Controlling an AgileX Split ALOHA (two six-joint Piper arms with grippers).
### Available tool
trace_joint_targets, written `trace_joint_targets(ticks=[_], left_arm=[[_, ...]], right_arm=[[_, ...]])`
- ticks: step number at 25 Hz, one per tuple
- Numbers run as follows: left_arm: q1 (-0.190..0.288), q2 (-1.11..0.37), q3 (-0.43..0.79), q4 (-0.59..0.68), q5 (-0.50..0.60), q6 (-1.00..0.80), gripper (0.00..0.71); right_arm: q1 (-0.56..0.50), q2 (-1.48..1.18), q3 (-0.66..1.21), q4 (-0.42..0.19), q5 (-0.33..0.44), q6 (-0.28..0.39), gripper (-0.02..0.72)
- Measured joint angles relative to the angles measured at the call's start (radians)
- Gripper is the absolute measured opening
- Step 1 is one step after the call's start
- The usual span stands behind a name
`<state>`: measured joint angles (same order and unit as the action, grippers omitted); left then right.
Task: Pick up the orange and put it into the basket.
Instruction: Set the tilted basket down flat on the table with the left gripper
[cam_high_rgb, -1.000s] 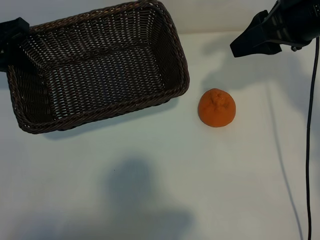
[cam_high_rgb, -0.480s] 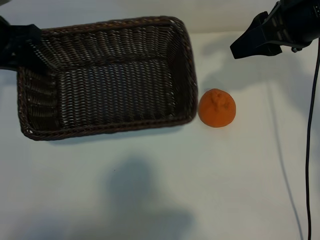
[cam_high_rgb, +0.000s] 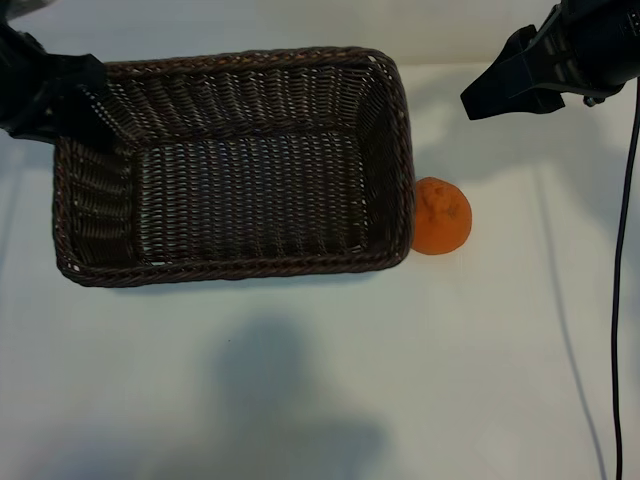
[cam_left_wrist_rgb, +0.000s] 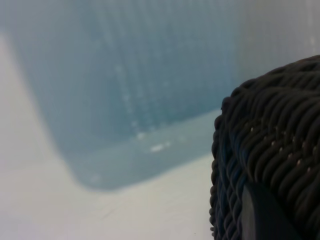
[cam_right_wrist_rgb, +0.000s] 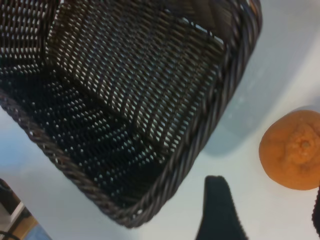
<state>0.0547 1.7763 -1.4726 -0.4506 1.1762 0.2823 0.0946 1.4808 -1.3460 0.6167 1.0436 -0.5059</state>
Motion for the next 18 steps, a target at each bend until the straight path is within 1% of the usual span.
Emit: trace_joint_targets(ticks=[4,12,18], left_arm=[[-0.018,0.055,0.0,-0.001,0.0,-0.017,0.175],[-0.018,0.149,0.0,-0.007,-0.009,-0.039,0.175],[-0.018,0.177,-0.01,-0.006,-0.012,-0.041,0.175]], right_arm=[[0.0,0.0,0.0,0.0,0.001,0.0,0.444],[0.0,0.0,0.0,0.0,0.004,0.0,0.444],[0.0,0.0,0.0,0.0,0.004,0.0,0.444]])
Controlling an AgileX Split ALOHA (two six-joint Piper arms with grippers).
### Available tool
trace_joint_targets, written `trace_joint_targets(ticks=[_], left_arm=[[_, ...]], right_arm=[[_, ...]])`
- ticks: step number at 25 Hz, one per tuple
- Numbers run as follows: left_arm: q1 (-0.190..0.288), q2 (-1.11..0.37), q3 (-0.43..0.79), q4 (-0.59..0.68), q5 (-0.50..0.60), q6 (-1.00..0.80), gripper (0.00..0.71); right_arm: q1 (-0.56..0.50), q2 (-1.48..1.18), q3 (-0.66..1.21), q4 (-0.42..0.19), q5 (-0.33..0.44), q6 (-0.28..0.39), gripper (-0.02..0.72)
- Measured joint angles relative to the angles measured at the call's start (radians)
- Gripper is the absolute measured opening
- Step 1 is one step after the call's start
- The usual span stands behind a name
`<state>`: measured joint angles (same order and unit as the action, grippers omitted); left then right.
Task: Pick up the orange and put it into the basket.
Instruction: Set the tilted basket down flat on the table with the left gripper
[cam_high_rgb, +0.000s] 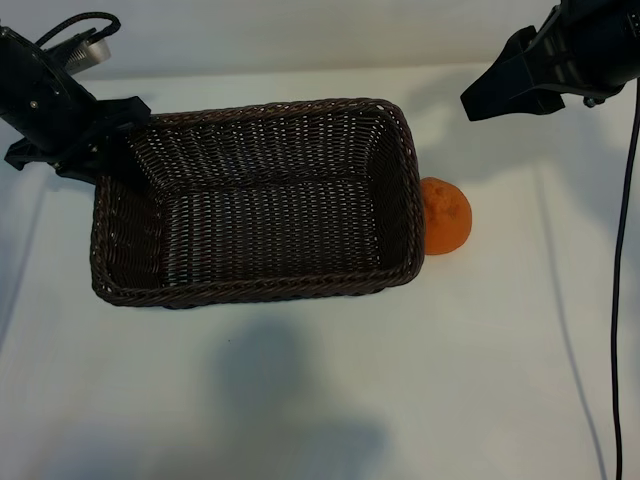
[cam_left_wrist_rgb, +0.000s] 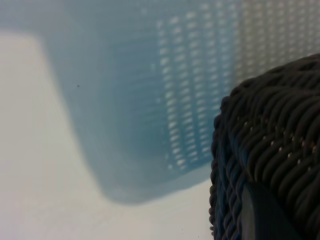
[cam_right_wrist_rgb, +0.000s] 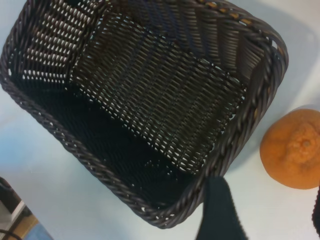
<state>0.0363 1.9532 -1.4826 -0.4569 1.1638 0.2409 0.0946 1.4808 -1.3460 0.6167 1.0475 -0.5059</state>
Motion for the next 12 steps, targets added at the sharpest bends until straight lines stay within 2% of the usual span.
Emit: trace_joint_targets(ticks=[12], left_arm=[[0.0,0.096,-0.076,-0.002,0.0,-0.011,0.174]], right_arm=[[0.0,0.0,0.0,0.0,0.003,0.0,0.444]])
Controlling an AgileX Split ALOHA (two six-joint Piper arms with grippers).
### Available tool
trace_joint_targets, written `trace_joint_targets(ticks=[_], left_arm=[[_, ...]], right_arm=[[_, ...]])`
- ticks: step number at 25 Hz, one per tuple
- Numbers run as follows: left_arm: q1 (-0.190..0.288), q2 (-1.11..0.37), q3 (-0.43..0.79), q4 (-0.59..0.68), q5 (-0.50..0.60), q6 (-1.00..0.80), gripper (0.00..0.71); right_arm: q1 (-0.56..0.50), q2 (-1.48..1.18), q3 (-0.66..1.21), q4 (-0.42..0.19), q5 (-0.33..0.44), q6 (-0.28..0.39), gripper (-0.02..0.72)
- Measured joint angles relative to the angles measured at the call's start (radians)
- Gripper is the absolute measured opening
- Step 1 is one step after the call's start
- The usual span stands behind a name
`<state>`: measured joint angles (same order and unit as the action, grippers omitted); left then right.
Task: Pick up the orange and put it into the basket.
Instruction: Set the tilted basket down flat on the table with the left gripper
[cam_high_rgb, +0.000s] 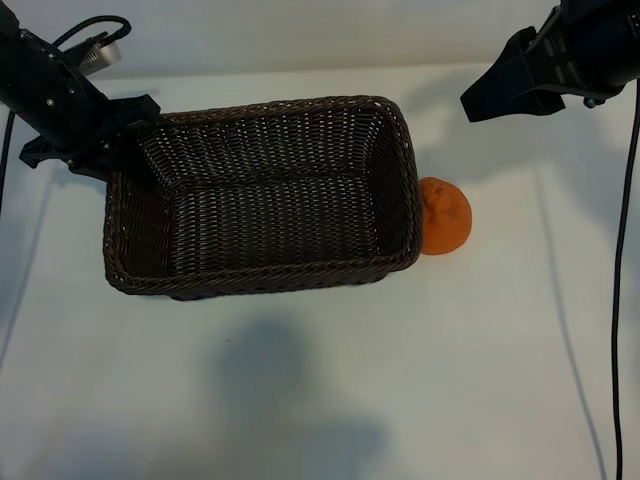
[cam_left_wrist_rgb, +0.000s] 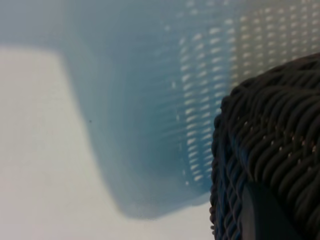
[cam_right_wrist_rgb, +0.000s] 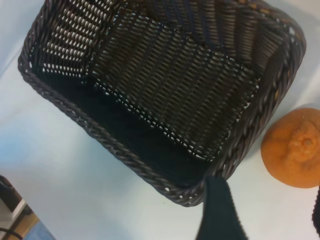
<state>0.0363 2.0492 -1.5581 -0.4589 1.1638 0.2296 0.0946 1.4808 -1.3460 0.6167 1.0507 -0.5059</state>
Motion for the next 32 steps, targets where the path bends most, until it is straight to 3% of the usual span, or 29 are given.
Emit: trace_joint_targets(ticks=[19,32], left_arm=[[-0.022,0.061,-0.104,0.005,0.003,0.027,0.174],[-0.068,0.121,-0.104,0.006,0.0,0.02,0.174]], right_arm=[[0.0,0.0,0.0,0.0,0.022,0.0,0.444],[0.0,0.0,0.0,0.0,0.031,0.0,0.444]])
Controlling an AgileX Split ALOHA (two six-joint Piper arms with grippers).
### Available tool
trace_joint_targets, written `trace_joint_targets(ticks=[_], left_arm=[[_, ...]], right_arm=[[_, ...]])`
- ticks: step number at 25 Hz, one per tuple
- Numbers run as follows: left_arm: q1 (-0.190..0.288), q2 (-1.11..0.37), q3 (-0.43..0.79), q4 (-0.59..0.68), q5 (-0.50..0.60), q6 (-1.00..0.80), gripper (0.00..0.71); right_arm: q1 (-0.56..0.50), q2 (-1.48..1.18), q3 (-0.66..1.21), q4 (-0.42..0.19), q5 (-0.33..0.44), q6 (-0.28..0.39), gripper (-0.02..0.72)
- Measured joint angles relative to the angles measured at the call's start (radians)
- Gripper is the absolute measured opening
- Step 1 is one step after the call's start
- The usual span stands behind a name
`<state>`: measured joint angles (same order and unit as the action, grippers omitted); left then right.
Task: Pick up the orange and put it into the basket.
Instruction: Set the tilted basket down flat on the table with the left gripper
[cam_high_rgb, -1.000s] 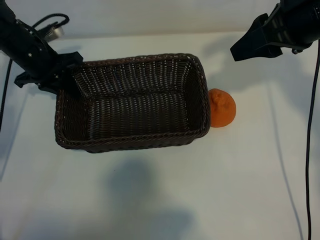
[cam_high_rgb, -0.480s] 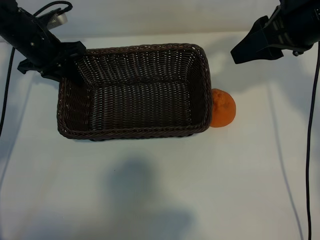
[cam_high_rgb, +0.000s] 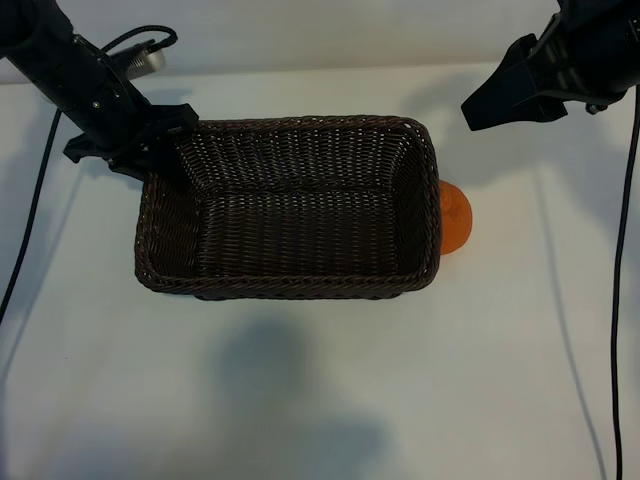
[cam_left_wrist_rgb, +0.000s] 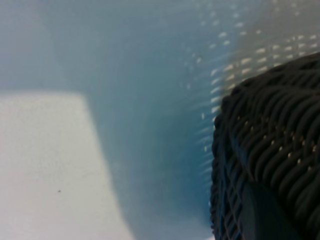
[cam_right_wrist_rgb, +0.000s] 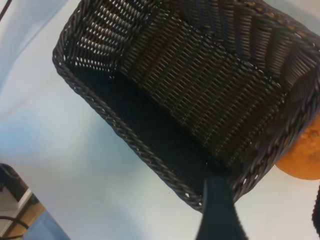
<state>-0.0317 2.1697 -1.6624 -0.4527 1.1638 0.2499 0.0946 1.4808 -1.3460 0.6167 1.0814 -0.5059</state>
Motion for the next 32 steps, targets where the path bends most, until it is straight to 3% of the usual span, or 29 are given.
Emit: trace_joint_targets(ticks=[27,32], left_arm=[[0.0,0.005,0.0,0.005,0.0,-0.016,0.173],[0.0,0.005,0.0,0.004,0.0,-0.032,0.241]], right_arm=[[0.0,0.0,0.0,0.0,-0.003,0.0,0.444],[0.0,0.0,0.0,0.0,-0.003,0.0,0.444]])
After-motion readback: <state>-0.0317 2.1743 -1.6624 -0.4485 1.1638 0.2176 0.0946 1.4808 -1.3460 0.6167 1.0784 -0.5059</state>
